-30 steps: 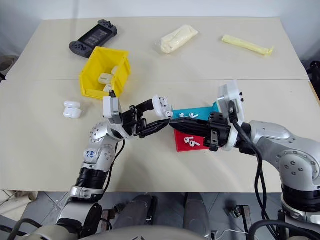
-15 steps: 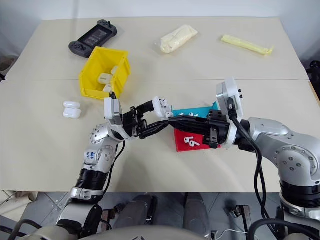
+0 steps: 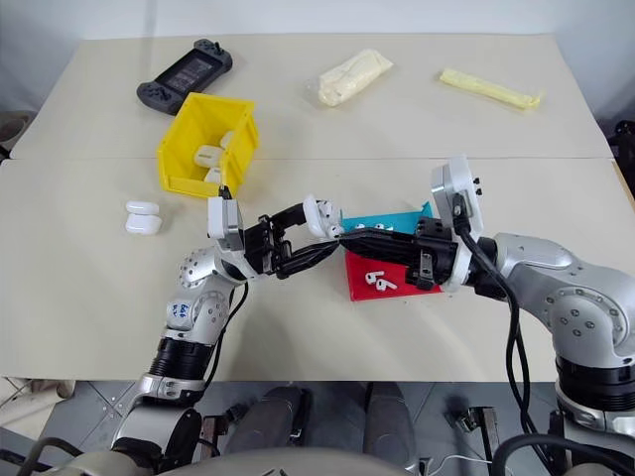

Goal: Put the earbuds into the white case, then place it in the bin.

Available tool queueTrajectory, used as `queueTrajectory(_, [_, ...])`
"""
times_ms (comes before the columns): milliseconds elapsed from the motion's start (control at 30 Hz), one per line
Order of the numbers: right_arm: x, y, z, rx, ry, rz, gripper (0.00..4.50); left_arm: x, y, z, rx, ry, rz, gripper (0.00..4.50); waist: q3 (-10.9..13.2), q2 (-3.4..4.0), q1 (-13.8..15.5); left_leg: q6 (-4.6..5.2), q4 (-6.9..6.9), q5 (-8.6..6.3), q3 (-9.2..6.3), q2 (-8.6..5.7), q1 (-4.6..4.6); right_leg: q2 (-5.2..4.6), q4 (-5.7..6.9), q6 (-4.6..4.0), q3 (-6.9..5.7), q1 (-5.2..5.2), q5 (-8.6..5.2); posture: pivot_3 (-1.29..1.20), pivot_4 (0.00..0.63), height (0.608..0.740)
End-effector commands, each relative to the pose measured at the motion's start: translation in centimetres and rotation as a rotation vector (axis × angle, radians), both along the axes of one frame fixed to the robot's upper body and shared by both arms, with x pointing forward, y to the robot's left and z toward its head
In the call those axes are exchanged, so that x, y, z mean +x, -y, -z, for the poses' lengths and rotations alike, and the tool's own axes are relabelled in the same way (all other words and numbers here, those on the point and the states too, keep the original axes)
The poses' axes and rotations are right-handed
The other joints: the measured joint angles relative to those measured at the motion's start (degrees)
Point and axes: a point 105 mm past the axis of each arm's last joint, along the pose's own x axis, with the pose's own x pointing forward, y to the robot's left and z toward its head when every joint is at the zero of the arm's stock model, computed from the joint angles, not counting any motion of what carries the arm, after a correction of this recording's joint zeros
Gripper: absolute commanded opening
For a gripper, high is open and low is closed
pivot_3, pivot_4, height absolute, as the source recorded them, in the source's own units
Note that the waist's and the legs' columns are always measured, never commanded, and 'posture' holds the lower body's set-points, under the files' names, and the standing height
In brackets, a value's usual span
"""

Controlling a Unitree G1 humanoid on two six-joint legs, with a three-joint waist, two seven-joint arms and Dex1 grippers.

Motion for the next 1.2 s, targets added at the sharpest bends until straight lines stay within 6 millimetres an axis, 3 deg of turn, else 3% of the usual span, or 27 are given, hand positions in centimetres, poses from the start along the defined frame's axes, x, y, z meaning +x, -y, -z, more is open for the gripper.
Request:
queueTrajectory(33, [-0.22,-0.04,-0.58,0.019,0.035,-0.012,0.03,-0.65,0.03,-1.12,-0.023,0.048,0.017,2.8,0.0,0.0,0.0,0.0,0.0,0.0,0.0,0.0,0.0,0.0,0.0,0.0,0.0,0.0,0.0,0.0,0.15,0.74])
queueTrajectory(1200, [0.7,-0.5,-0.46,0.018,0.066,0.001,0.03,-0.9,0.16,-1.14,-0.02,0.051,0.029,2.8,0.0,0.0,-0.04,0.0,0.0,0.0,0.0,0.0,0.0,0.0,0.0,0.0,0.0,0.0,0.0,0.0,0.15,0.74])
